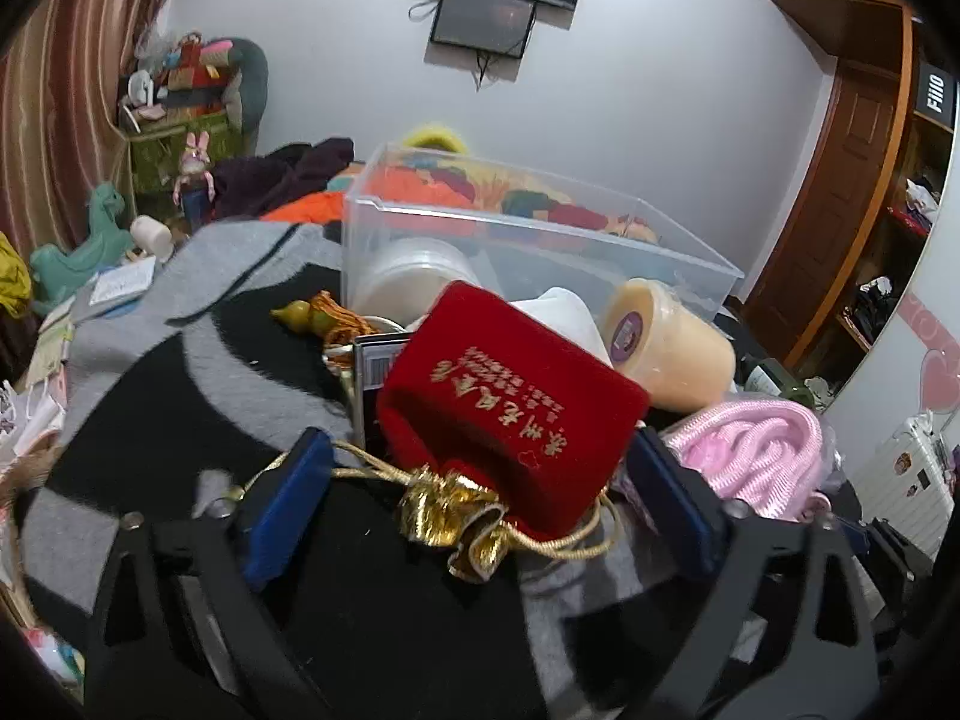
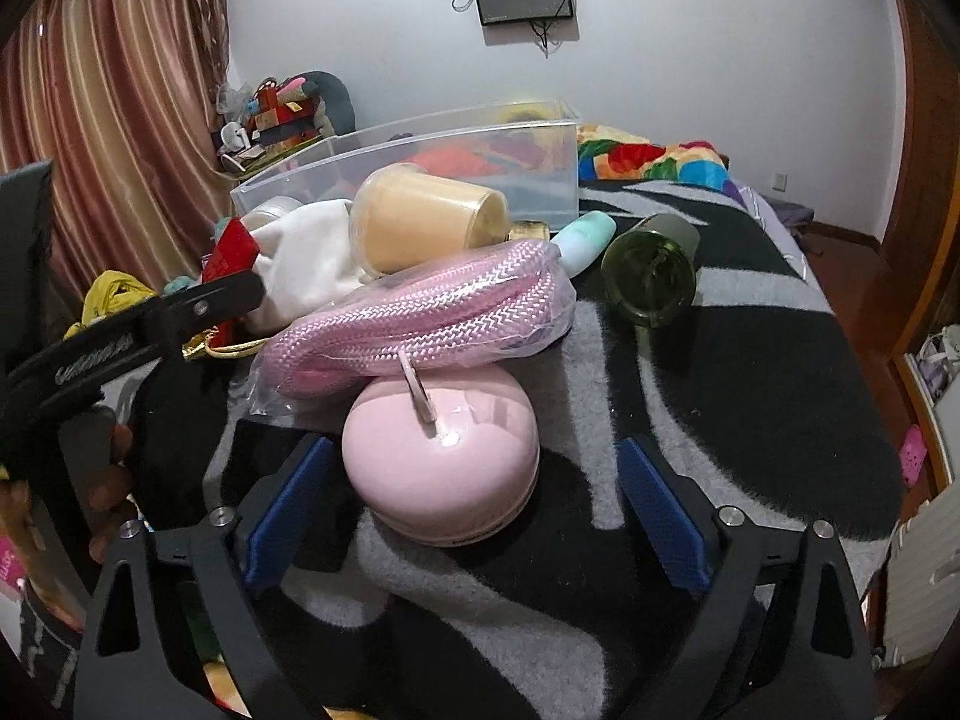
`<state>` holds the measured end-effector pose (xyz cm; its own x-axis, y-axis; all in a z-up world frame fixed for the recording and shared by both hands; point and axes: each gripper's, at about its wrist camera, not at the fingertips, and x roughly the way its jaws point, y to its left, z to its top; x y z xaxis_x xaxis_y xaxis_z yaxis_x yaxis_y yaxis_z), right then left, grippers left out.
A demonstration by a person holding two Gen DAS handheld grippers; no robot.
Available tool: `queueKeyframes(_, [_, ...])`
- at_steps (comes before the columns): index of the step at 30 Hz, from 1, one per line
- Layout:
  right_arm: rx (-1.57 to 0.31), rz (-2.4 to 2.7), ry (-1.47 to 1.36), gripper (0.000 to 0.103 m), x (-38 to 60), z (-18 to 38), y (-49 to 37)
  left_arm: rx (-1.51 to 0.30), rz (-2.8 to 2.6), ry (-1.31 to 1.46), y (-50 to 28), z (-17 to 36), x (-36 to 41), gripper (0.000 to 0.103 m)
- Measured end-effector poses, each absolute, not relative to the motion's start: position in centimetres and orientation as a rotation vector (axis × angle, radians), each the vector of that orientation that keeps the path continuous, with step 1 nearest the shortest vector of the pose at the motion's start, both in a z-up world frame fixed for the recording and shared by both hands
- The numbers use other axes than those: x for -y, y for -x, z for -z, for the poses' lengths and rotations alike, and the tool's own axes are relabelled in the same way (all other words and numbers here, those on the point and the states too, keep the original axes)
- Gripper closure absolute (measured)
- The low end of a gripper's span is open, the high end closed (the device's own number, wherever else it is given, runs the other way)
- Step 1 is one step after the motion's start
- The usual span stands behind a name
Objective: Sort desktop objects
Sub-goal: 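Grasp and lift the red velvet pouch with left tool while right tool grasps the pink round compact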
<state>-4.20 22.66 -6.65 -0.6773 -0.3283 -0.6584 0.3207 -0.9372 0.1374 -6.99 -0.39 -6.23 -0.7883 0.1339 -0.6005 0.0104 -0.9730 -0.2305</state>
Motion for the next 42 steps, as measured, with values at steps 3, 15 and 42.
queueKeyframes(3, [-0.018,2.608,-0.979,0.018,-22.3,6.6,4.0,0.356,-2.886,1.024,7.7,6.7,0.2,0.014])
queueKeyframes(15, [0.020,2.522,-0.974,0.041,-22.2,6.8,3.9,0.404,-2.899,0.999,6.6,7.3,1.1,0.042])
queueKeyframes(42, [0.039,2.513,-0.841,0.041,-23.7,1.8,1.7,0.364,-2.917,0.841,1.7,3.2,2.9,0.078])
